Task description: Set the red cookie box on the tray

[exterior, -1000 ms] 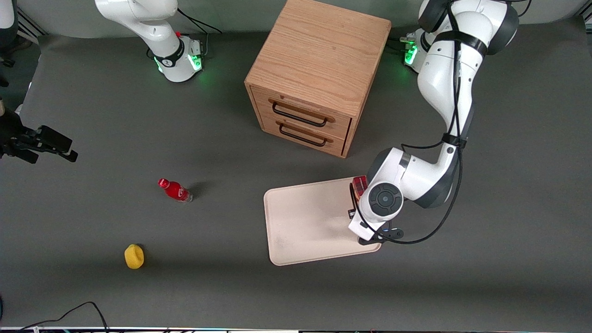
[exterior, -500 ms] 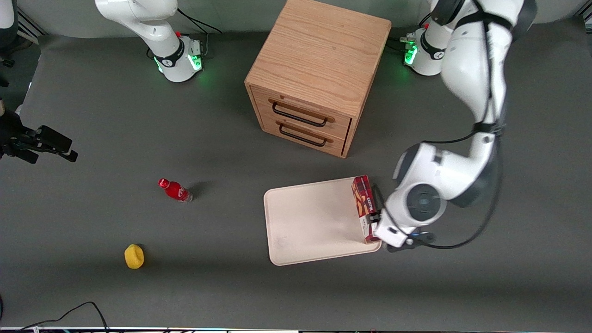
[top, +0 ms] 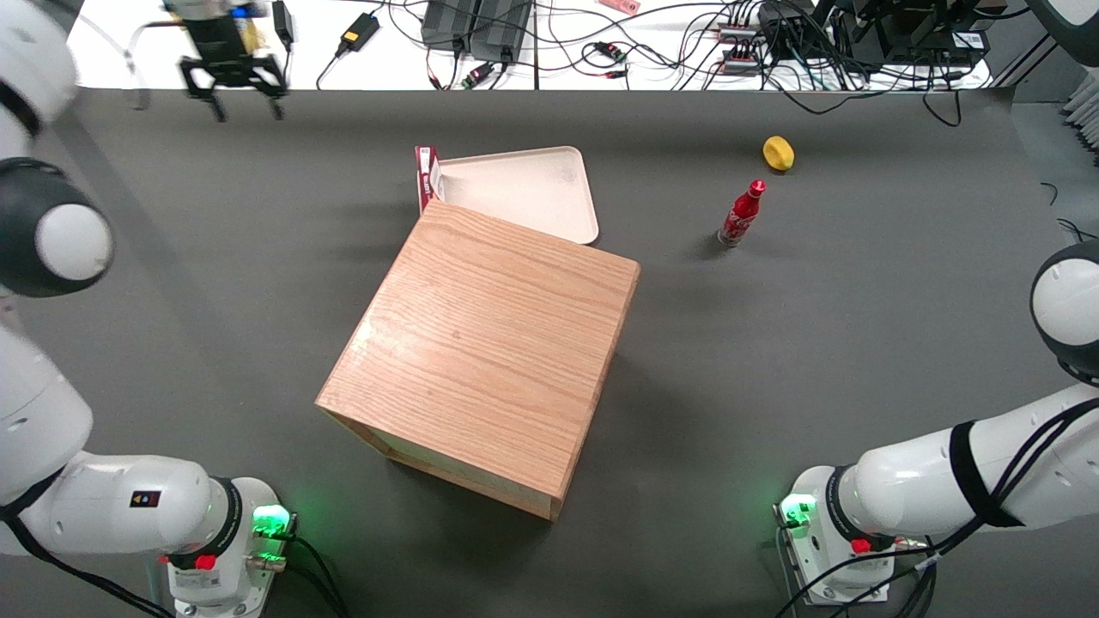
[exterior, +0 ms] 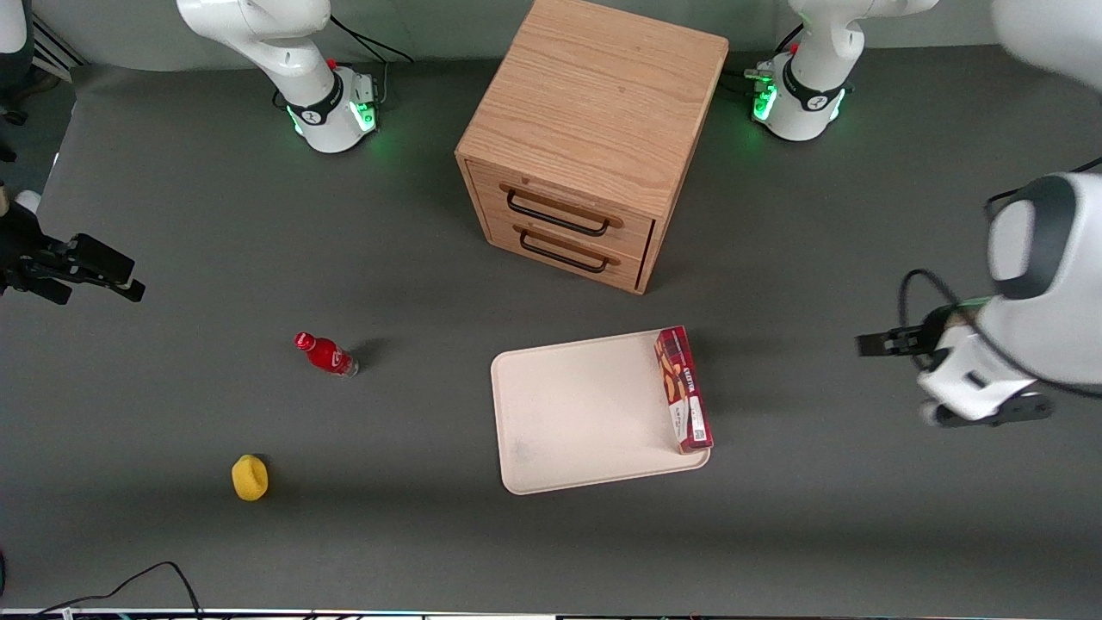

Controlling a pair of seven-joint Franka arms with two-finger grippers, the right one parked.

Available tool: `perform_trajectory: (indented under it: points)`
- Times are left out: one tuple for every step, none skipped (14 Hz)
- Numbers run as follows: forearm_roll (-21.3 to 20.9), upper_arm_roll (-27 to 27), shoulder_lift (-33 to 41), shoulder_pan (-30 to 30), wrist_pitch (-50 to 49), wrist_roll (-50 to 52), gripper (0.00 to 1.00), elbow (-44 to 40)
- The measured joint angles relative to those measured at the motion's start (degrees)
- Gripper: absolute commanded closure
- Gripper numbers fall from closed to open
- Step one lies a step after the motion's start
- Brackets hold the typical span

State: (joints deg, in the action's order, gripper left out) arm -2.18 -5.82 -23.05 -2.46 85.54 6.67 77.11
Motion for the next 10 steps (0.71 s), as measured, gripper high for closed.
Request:
perform_trajectory:
  points:
    - [0.02, 0.03, 2.57, -2.36, 0.14, -2.88, 0.00, 2.35]
    - [0.02, 0.05, 5.46, -4.25, 0.50, -4.69, 0.00, 4.60]
    - [0.04, 0.10, 8.65, -5.37, 1.29, -5.41, 0.00, 6.90]
    - [0.08, 0.22, 12.31, -6.09, 2.83, -5.49, 0.00, 9.56]
    - [0.20, 0.25, 16.07, -6.71, 4.09, -5.53, 0.00, 12.30]
    - [0.30, 0.28, 19.72, -7.06, 4.68, -5.58, 0.00, 14.86]
    - [0.42, 0.25, 22.79, -7.11, 5.07, -5.61, 0.00, 17.17]
    - [0.59, 0.03, 25.06, -7.05, 5.82, -5.61, 0.00, 19.54]
    - [0.74, -0.28, 26.47, -6.83, 7.85, -5.61, 0.00, 22.19]
    - [0.82, -0.53, 27.17, -6.38, 10.49, -5.58, 0.00, 24.84]
